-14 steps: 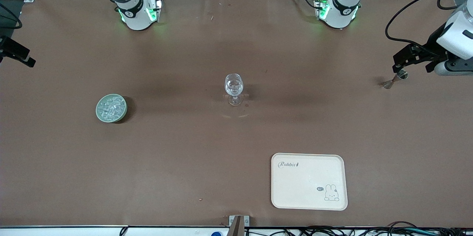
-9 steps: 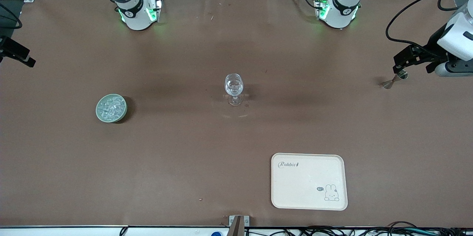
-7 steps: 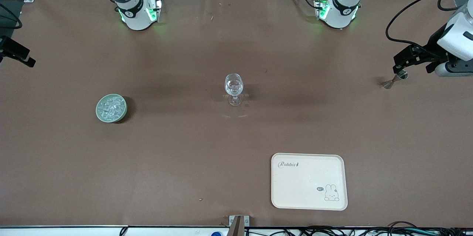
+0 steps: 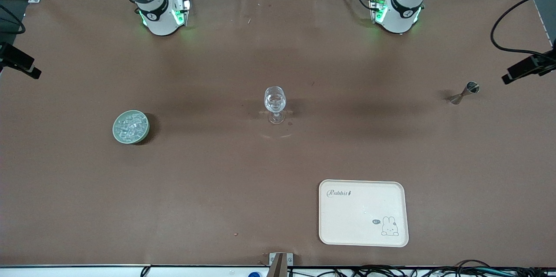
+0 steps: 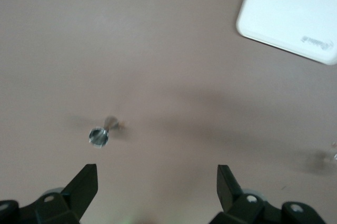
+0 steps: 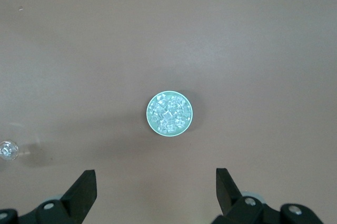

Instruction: Pour wine and add ice with both arms

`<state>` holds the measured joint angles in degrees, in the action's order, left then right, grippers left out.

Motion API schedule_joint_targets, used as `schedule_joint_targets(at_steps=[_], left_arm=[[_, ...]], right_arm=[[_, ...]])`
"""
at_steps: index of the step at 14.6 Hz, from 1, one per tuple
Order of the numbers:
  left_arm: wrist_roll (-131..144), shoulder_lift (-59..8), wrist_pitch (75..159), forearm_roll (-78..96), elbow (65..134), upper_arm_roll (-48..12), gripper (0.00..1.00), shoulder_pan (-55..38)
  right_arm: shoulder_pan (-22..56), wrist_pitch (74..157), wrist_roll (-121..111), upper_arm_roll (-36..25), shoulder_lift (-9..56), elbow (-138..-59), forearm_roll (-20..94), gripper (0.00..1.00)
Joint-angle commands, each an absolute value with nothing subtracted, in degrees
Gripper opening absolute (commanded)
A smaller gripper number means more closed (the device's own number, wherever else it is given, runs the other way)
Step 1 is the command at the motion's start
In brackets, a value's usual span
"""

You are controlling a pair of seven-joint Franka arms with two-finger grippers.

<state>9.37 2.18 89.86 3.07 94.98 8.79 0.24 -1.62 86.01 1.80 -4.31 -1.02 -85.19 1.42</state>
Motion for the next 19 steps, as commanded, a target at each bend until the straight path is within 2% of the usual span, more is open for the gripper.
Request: schedule_joint_targets(at_steps=[1,4,6,10,16,19], left_arm=[[14.0,1.6,88.8,8.8,96.1,15.2,1.00,-0.2],[24.5,0.7,88.9,9.8,99.6,19.8,1.00,-0.1],[26.2,-1.1,89.1,11.4,102.5,23.4,1.00,0.0],[25.2,-7.1,89.0,26.0,106.5,37.8,1.00,-0.1],[25.0,-16.9,88.9,34.7,110.8,44.8,1.00,0.6],[22.3,-22.4,88.9,40.1,111.9,48.4,1.00,0.8]], right_arm=[[-1.7,86.2,1.4,-4.1,-1.8,-86.3,0.8,1.00],[-1.3,86.5,1.4,-4.0,-1.3,-87.9,0.8,1.00],[-0.6,88.7,1.4,-4.0,-1.2,-92.3,0.8,1.00],[-0.3,98.8,1.6,-4.0,-0.8,-103.1,0.8,1.00],[-0.2,115.2,1.3,-4.0,2.4,-117.8,0.4,1.00],[0.4,122.1,1.3,-4.0,6.5,-121.6,0.4,1.00]])
